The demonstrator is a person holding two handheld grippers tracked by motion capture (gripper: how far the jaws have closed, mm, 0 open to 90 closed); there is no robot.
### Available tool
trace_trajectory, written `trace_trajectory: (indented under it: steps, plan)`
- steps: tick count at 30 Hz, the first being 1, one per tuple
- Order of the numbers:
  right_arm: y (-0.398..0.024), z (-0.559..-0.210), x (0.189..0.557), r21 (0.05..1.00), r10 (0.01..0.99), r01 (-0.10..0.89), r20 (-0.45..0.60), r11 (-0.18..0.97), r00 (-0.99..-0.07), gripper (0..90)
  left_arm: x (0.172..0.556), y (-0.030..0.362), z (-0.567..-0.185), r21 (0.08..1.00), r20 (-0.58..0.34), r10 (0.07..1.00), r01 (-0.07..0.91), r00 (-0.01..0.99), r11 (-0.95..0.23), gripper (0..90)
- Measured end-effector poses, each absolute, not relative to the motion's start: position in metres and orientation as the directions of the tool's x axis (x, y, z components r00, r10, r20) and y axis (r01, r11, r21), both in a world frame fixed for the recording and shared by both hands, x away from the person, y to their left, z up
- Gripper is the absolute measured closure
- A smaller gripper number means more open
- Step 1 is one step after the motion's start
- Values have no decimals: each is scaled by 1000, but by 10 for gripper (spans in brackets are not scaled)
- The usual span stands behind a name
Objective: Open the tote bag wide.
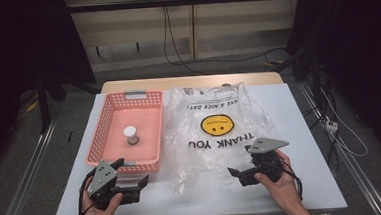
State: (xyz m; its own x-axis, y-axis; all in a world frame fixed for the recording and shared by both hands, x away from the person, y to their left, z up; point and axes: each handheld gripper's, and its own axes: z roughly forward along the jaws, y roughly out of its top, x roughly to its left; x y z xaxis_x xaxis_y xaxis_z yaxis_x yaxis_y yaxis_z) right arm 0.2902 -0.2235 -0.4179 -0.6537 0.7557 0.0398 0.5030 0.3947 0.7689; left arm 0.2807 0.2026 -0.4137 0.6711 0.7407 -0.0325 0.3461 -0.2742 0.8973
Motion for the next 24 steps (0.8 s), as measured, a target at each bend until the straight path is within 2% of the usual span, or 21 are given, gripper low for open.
trace_trajectory:
  steps: [6, 13, 24]
  plan:
    - [-199, -420, 302, 735, 727, 482, -23, 478, -686, 126, 281, 205, -413, 902, -36, 746, 344, 666, -263, 50]
    - [-191, -434, 326, 654, 695, 543, 35, 527, -718, 156, 279, 205, -413, 905, -34, 740, 335, 672, -263, 51]
    - [-191, -455, 328, 612, 676, 571, 79, 548, -733, 219, 279, 205, -412, 908, -31, 737, 327, 676, -262, 51]
